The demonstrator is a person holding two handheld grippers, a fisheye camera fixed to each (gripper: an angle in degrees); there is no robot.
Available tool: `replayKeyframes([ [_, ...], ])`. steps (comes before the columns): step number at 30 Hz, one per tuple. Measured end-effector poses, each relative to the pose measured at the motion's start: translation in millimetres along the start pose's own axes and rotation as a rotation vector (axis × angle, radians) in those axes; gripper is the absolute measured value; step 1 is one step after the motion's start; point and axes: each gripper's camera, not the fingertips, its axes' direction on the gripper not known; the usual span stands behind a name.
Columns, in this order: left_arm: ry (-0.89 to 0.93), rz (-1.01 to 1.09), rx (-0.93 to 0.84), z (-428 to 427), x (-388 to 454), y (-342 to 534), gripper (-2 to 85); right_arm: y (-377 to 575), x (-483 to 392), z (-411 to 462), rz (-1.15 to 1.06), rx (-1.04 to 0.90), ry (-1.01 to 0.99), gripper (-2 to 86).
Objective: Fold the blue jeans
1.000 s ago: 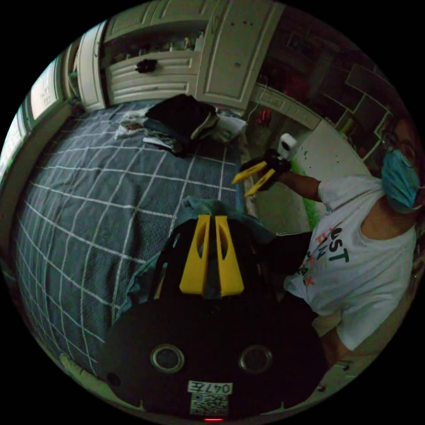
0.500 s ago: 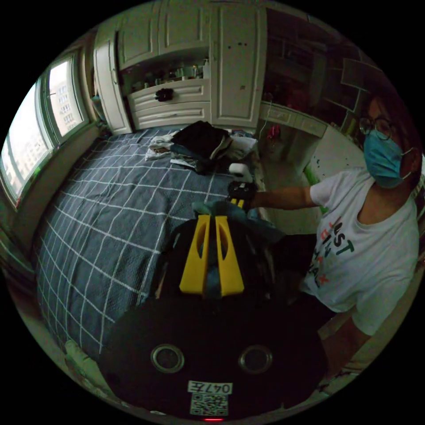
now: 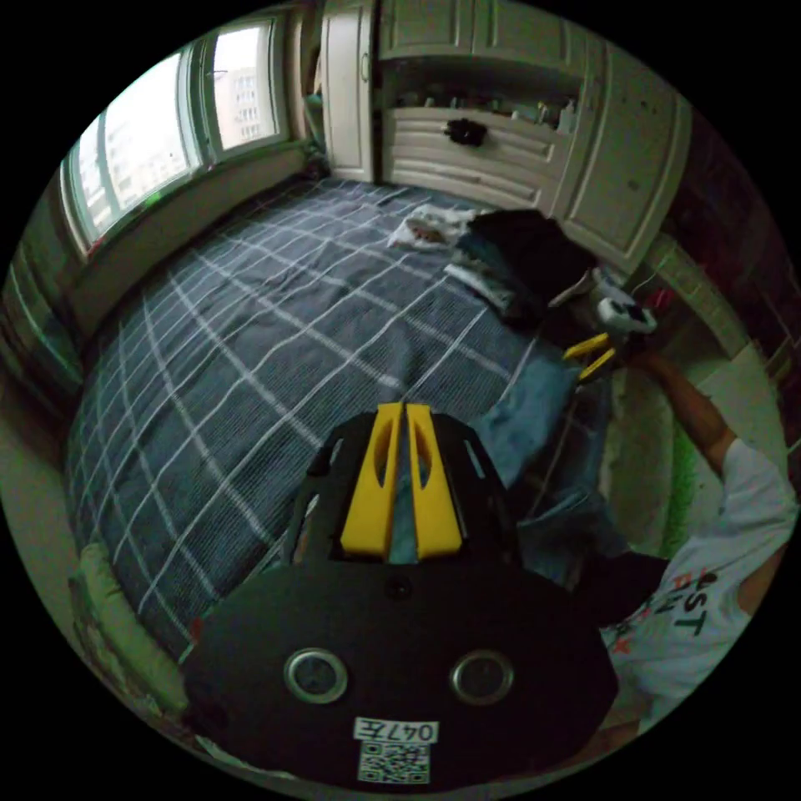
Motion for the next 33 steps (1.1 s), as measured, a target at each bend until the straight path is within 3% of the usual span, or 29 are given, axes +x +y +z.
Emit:
replayKeyframes([
  [2, -0.124, -0.055, -0.087, -4, -44, 36, 0.1, 16, 2, 2, -0.003, 0.083, -0.071, 12.2],
  [5, -0.077, -0.195, -0.154, -9, -111, 76, 3.2, 36, 7, -16, 0.011, 0.3, -0.136, 12.0],
  [8, 0.047, -0.294, -0.161, -3, -165, 99, 10.0, 26, 1, -29, -0.016, 0.383, -0.039, 11.3],
  [14, -0.044, -0.452, -0.223, -3, -248, 125, 9.7, 3, 0, -40, -0.024, 0.407, 0.081, 10.0],
  [20, -0.183, -0.681, -0.323, -8, -321, 157, 15.2, 42, 26, -74, 0.184, 0.773, 0.116, 6.5],
  [25, -0.2, -0.765, -0.539, 34, -344, 181, 16.3, -7, 8, -42, 0.062, 0.582, 0.087, 6.2],
  [29, -0.245, -0.568, -0.619, 36, -332, 181, 4.4, -30, -5, -20, 0.028, 0.537, 0.061, 6.8],
  [33, -0.287, -0.528, -0.524, 11, -324, 184, 0.7, -52, -15, -5, -0.02, 0.458, 0.065, 11.3],
])
